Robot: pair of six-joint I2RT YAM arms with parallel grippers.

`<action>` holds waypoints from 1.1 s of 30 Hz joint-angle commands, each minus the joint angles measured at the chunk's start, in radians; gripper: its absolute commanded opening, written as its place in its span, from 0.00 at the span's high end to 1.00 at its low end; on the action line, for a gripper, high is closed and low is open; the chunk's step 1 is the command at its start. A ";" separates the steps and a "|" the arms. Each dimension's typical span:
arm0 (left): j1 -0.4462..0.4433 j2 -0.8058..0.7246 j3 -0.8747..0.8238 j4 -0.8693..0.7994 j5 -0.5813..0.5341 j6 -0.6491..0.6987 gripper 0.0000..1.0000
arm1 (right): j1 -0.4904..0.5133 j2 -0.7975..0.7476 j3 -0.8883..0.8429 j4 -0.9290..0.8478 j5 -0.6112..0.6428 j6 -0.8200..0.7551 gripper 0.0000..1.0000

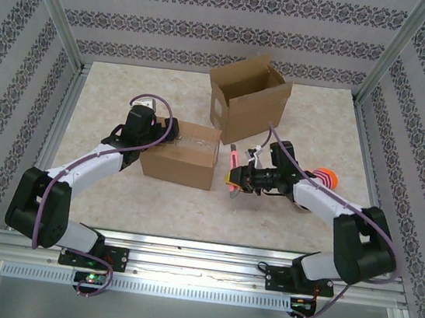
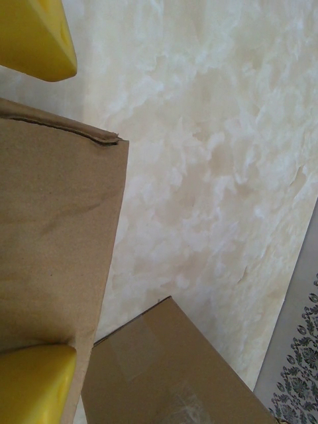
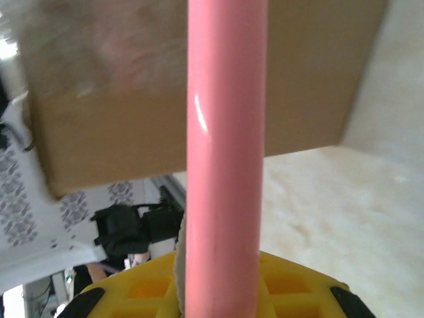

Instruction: Unpack the express box

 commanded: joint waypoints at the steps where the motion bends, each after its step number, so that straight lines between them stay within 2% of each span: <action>1: -0.004 0.119 -0.125 -0.370 -0.018 0.011 0.00 | -0.020 0.063 -0.019 0.046 0.052 -0.054 1.00; 12: -0.004 0.104 -0.127 -0.367 -0.010 0.013 0.00 | -0.042 0.228 -0.022 0.074 0.216 -0.079 1.00; 17: -0.004 0.096 -0.124 -0.367 0.005 0.018 0.00 | -0.042 0.275 -0.017 0.076 0.252 -0.081 1.00; 24: -0.004 0.062 -0.095 -0.384 0.032 0.044 0.00 | -0.042 0.298 -0.026 0.082 0.266 -0.064 0.79; 25: -0.004 0.056 -0.084 -0.392 0.038 0.050 0.00 | -0.042 0.296 -0.028 0.083 0.267 -0.061 0.72; 30: -0.004 0.014 0.016 -0.454 0.064 0.085 0.00 | -0.046 0.253 -0.044 0.064 0.287 -0.055 0.53; 33: -0.005 -0.006 0.082 -0.488 0.067 0.099 0.00 | -0.055 0.215 -0.060 0.049 0.297 -0.056 0.46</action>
